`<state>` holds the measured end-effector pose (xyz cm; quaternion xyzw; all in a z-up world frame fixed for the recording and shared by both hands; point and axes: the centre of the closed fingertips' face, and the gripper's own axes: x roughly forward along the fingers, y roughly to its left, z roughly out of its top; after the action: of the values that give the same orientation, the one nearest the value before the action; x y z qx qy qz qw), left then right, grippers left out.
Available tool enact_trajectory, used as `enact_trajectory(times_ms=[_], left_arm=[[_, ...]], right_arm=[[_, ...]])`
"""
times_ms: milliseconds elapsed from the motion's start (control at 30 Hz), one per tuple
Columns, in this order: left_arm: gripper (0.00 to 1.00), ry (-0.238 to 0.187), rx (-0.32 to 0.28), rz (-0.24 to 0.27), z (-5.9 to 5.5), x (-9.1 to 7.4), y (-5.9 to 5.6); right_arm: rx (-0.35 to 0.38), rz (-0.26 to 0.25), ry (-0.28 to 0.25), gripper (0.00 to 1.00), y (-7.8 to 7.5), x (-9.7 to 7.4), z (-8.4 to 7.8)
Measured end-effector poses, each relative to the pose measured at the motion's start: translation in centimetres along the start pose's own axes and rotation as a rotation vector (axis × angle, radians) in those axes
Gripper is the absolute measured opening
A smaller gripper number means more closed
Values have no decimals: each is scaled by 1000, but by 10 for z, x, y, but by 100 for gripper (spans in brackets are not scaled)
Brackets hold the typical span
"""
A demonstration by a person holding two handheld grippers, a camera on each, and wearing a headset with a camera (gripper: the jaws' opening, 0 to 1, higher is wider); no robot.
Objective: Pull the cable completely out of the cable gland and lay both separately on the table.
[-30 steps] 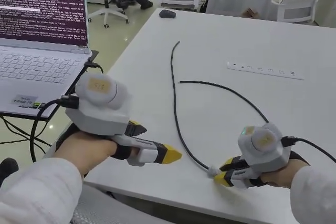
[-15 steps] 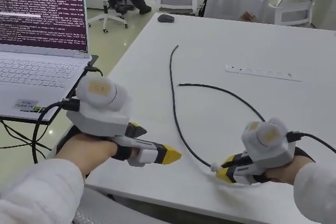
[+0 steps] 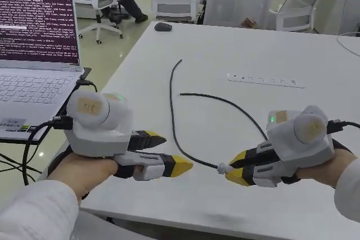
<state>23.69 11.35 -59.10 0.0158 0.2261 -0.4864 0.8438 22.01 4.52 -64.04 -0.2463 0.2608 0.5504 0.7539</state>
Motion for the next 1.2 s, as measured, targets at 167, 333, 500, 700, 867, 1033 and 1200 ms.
enact_trajectory(times_ms=[167,333,500,700,867,1033,1200], left_arm=[[43,-60,91,-92,15,3,-23],[41,-109,134,-171,25,2,-44],[36,-166,165,-231,36,-2,-59],[23,-221,169,-320,46,-9,-77],[17,-242,189,-382,50,-13,-91],[16,-229,136,-393,52,-17,-87],[15,-278,158,-396,62,-26,-91]], right_arm=[[-85,4,-46,12,13,-18,30],[-171,-4,-114,12,24,-37,60],[-280,-1,-149,12,36,-54,79],[-389,-21,-157,12,43,-66,89],[-443,-12,-137,12,50,-66,91],[-414,-28,-156,12,50,-68,96],[-279,-3,-253,13,50,-78,108]])
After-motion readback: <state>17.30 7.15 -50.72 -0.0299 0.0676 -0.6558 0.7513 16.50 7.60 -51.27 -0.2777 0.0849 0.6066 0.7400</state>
